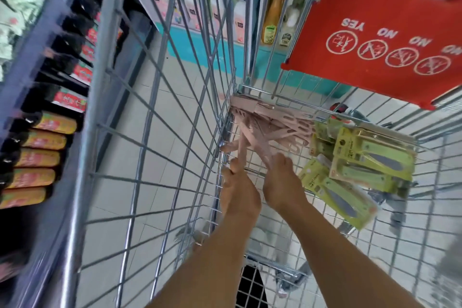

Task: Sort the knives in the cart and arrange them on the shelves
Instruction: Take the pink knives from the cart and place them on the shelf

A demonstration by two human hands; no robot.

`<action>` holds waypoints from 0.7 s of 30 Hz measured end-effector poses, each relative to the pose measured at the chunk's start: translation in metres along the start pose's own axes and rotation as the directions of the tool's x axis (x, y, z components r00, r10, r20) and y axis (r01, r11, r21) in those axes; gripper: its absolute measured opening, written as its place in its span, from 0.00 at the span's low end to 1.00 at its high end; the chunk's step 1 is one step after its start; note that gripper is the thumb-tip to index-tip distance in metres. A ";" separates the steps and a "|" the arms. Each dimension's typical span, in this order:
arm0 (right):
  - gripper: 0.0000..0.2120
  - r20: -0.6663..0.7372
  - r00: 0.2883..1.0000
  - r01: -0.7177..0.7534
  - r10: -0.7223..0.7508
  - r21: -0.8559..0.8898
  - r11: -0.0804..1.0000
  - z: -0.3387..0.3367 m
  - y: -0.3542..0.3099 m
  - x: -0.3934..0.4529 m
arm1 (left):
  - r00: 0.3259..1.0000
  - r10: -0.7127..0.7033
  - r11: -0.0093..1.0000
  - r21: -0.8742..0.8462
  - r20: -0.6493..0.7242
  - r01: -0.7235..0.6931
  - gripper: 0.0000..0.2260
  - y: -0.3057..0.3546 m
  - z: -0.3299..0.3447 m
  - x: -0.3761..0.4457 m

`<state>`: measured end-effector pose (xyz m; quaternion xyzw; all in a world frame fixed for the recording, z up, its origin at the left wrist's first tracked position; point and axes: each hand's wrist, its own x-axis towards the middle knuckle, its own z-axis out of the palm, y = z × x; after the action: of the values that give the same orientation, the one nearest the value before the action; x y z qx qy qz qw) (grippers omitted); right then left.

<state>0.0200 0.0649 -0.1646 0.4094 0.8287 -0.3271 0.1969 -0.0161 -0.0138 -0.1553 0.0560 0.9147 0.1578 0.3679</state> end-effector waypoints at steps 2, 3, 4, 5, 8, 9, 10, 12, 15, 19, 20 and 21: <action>0.17 0.062 0.998 -0.018 0.016 0.026 0.999 0.000 0.004 -0.014 | 1.000 0.007 1.000 -0.014 0.030 -0.006 0.32 -0.005 0.001 -0.015; 0.19 0.083 0.997 -0.006 0.002 0.041 0.999 -0.001 0.007 -0.022 | 0.999 0.005 1.000 -0.001 0.048 -0.005 0.32 -0.007 0.002 -0.023; 0.21 0.098 0.995 0.014 -0.020 0.059 0.998 -0.001 0.010 -0.030 | 0.998 0.001 1.000 0.026 0.066 -0.002 0.32 -0.009 0.001 -0.031; 0.23 0.106 0.994 0.033 -0.041 0.080 0.996 -0.003 0.013 -0.038 | 0.997 -0.010 0.999 0.039 0.079 0.007 0.33 -0.011 0.000 -0.039; 0.27 0.087 0.995 0.041 -0.053 0.138 0.990 -0.012 0.016 -0.059 | 0.995 -0.048 0.999 -0.014 0.085 0.049 0.36 -0.010 -0.012 -0.064; 0.27 0.074 0.996 0.037 -0.049 0.152 0.988 -0.018 0.016 -0.067 | 0.996 -0.050 0.999 -0.009 0.077 0.050 0.37 -0.007 -0.018 -0.073; 0.28 0.064 0.997 0.037 -0.048 0.163 0.986 -0.024 0.014 -0.075 | 0.996 -0.049 0.999 -0.008 0.071 0.050 0.38 -0.004 -0.024 -0.083; 0.30 0.034 0.997 0.059 -0.066 0.170 0.984 -0.039 0.008 -0.094 | 0.999 -0.020 0.998 -0.056 0.043 0.022 0.39 0.003 -0.035 -0.101; 0.28 -0.081 0.991 0.125 -0.110 0.215 0.969 -0.067 -0.006 -0.121 | 0.994 0.088 0.985 -0.146 -0.058 -0.096 0.38 0.015 -0.059 -0.126; 0.24 -0.298 0.930 0.295 -0.215 0.258 0.920 -0.105 -0.034 -0.160 | 0.924 0.257 0.918 -0.225 -0.284 -0.325 0.29 0.029 -0.102 -0.159; 0.24 -0.355 0.902 0.353 -0.246 0.278 0.893 -0.112 -0.043 -0.171 | 0.895 0.287 0.900 -0.225 -0.343 -0.374 0.27 0.031 -0.113 -0.169; 0.23 -0.399 0.880 0.390 -0.259 0.293 0.873 -0.119 -0.053 -0.180 | 0.863 0.308 0.881 -0.221 -0.401 -0.418 0.25 0.031 -0.125 -0.177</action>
<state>0.0765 0.0258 0.0468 0.3424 0.8322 -0.4265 -0.0904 0.0252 -0.0538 0.0565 0.1433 0.9033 0.3693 0.1645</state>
